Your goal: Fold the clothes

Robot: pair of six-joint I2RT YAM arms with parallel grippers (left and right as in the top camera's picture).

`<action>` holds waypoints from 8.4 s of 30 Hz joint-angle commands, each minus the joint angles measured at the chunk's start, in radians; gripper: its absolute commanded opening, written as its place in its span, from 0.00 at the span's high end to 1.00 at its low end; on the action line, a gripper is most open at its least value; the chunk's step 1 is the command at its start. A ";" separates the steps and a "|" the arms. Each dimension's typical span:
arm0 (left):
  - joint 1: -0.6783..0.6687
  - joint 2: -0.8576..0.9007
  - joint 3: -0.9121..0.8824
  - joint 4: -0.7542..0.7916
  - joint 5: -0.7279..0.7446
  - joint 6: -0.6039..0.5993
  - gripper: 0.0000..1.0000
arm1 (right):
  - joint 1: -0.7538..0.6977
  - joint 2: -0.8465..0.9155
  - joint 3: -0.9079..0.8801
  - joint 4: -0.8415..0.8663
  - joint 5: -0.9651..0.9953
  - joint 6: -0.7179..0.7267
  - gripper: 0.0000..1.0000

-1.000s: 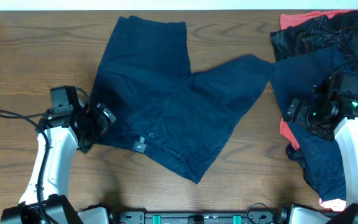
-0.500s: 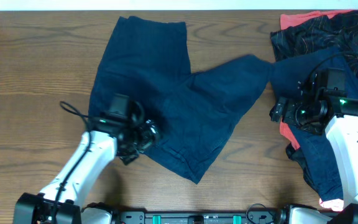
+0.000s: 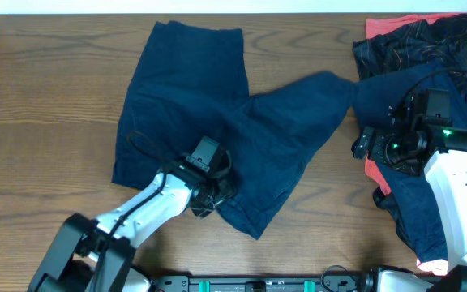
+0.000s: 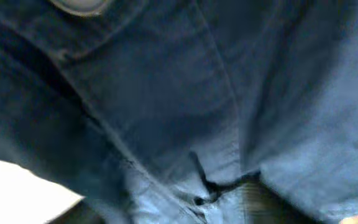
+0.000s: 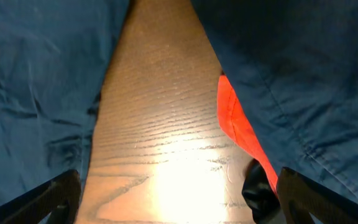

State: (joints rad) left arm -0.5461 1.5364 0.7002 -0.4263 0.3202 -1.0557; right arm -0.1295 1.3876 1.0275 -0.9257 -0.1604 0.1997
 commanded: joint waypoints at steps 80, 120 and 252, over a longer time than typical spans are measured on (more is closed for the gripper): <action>-0.251 -0.126 -0.141 -0.142 -0.134 -0.607 0.01 | 0.082 0.436 0.047 0.338 -0.138 0.158 0.99; -0.170 -0.384 -0.135 -0.280 -0.282 -0.277 0.94 | 0.080 0.339 0.051 0.254 -0.063 0.132 0.99; 0.720 -0.333 0.243 -0.423 -0.017 0.637 0.94 | 0.662 0.493 0.275 0.361 -0.192 -0.101 0.99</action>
State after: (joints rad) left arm 0.1741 1.2652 0.8997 -0.8158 0.3008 -0.4404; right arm 0.4633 1.8420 1.3113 -0.5632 -0.3088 0.1276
